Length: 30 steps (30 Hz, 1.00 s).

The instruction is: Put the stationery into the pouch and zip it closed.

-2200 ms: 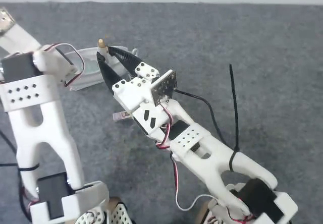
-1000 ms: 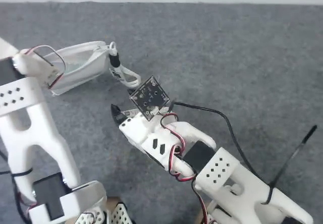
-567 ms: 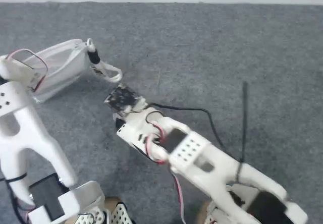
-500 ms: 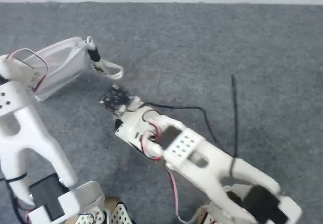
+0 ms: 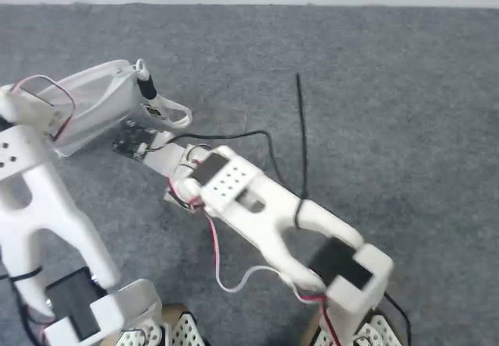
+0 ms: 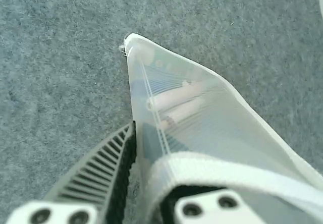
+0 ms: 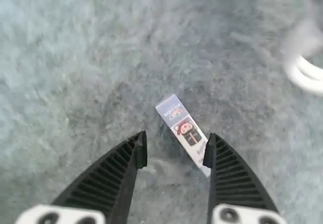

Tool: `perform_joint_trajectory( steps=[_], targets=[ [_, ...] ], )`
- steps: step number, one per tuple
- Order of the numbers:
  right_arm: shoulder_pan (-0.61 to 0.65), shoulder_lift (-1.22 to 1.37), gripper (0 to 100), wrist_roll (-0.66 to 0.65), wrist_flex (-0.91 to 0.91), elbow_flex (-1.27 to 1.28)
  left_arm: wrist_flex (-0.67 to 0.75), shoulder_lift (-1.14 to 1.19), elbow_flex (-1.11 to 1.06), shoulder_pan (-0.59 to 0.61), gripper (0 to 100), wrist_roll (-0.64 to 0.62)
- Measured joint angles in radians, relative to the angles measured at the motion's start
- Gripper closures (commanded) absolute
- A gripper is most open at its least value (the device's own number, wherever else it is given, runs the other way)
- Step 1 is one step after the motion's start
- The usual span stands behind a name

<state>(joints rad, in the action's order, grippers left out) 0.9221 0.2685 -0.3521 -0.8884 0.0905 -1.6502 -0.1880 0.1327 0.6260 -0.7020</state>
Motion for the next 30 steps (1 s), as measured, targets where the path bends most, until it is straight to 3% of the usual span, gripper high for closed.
perform_joint_trajectory(
  steps=[16, 22, 30],
  targets=[
    [0.000, 0.311, 83.5, -0.087, -0.031, -0.255, 0.000, 0.000, 0.000, 0.000, 99, 0.000],
    [-0.009, 0.331, 99.8, -0.149, -0.071, -0.273, 0.000, 0.000, 0.000, 0.000, 99, 0.000],
    [-0.029, 0.331, 99.1, -0.152, -0.121, -0.278, 0.000, 0.000, 0.000, 0.000, 99, 0.000]
  ],
)
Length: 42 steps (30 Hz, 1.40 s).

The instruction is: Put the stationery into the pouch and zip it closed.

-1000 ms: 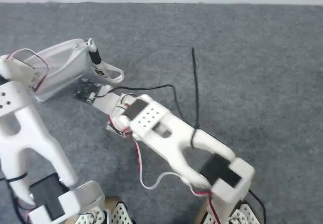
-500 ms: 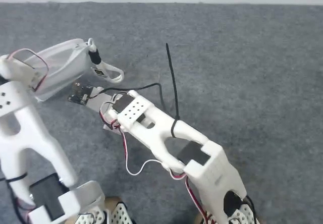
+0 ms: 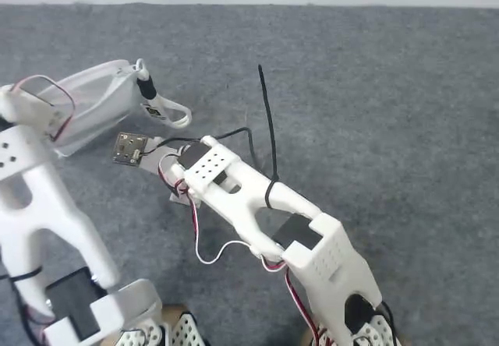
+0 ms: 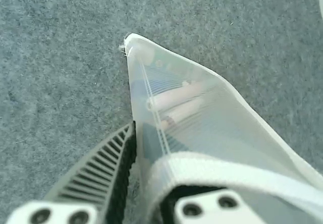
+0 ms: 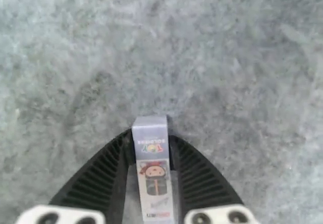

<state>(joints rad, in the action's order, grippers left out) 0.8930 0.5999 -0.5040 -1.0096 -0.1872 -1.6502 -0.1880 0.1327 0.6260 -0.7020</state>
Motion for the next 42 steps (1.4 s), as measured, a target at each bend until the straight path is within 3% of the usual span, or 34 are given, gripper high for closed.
perform_joint_trajectory(
  steps=[8, 14, 27, 33, 42],
  targets=[
    [-0.002, -0.003, 99.1, 0.009, -0.161, -0.018, 0.000, 0.000, 0.000, 0.000, 99, 0.000],
    [-0.002, -0.066, 99.1, 0.210, -0.290, -0.018, 0.000, 0.000, 0.000, 0.000, 99, 0.000],
    [-0.077, -0.393, 99.1, 0.431, -0.402, -0.012, 0.000, 0.000, 0.000, -0.097, 99, 0.000],
    [-0.107, -0.560, 99.2, 0.493, -0.292, 0.129, 0.000, 0.000, 0.000, -0.118, 99, 0.000],
    [-0.110, -0.918, 99.2, 0.517, 0.032, 0.505, 0.000, 0.000, 0.000, -0.123, 99, 0.000]
  ],
)
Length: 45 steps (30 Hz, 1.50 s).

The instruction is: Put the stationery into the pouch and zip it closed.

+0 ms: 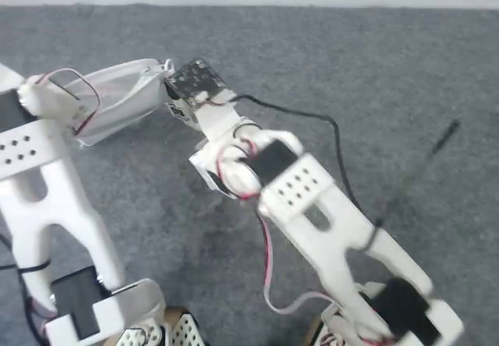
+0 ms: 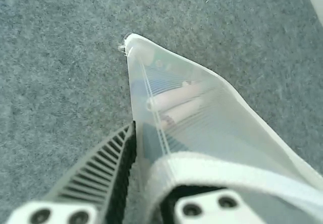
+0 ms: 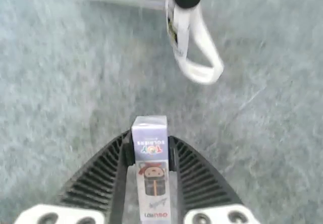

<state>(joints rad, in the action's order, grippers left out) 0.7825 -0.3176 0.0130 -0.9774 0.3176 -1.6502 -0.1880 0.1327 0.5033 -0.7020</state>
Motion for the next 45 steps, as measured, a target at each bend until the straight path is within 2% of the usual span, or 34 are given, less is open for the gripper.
perform_joint_trajectory(
  steps=[16, 22, 32, 45],
  targets=[
    [0.002, -0.586, 99.2, 0.000, 0.641, 0.585, -0.015, 0.000, 0.000, -0.245, 99, 0.023],
    [0.002, -0.713, 99.2, 0.000, 0.944, 0.770, -0.029, 0.000, 0.000, -0.334, 99, 0.023],
    [0.002, -0.672, 99.2, 0.000, 1.399, 0.827, -0.032, 0.000, 0.000, -0.351, 99, 0.023],
    [-0.020, -0.169, 99.2, -0.031, 1.738, 0.709, -0.032, 0.000, -0.031, -0.353, 99, 0.023]
  ],
)
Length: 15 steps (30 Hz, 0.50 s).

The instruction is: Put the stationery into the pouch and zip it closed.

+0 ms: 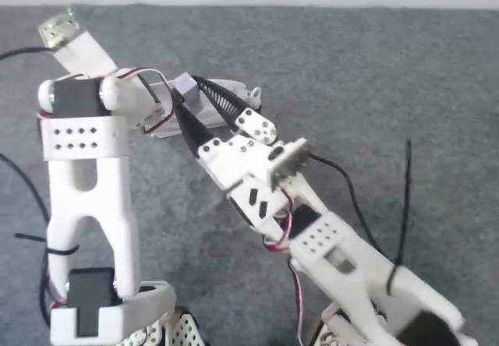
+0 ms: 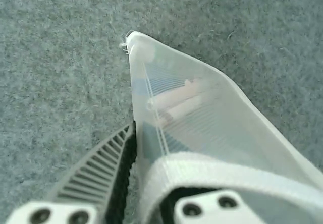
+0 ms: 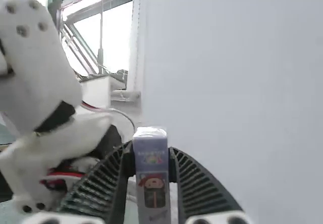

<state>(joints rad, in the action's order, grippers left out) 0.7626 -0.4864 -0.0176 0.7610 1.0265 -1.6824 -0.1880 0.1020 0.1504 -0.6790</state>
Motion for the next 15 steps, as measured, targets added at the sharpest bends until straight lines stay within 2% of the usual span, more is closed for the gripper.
perform_joint_trajectory(
  steps=[6, 12, 15],
  targets=[
    [-0.015, 0.212, 98.7, -0.233, 0.158, -0.012, 0.000, 0.000, 0.000, -0.002, 99, 0.000],
    [-0.014, 0.261, 84.5, -0.279, 0.215, -0.029, 0.000, 0.000, 0.000, 0.002, 99, 0.000],
    [-0.014, 0.261, 85.7, -0.304, 0.221, -0.020, 0.000, 0.000, 0.000, -0.002, 99, 0.003]
  ],
)
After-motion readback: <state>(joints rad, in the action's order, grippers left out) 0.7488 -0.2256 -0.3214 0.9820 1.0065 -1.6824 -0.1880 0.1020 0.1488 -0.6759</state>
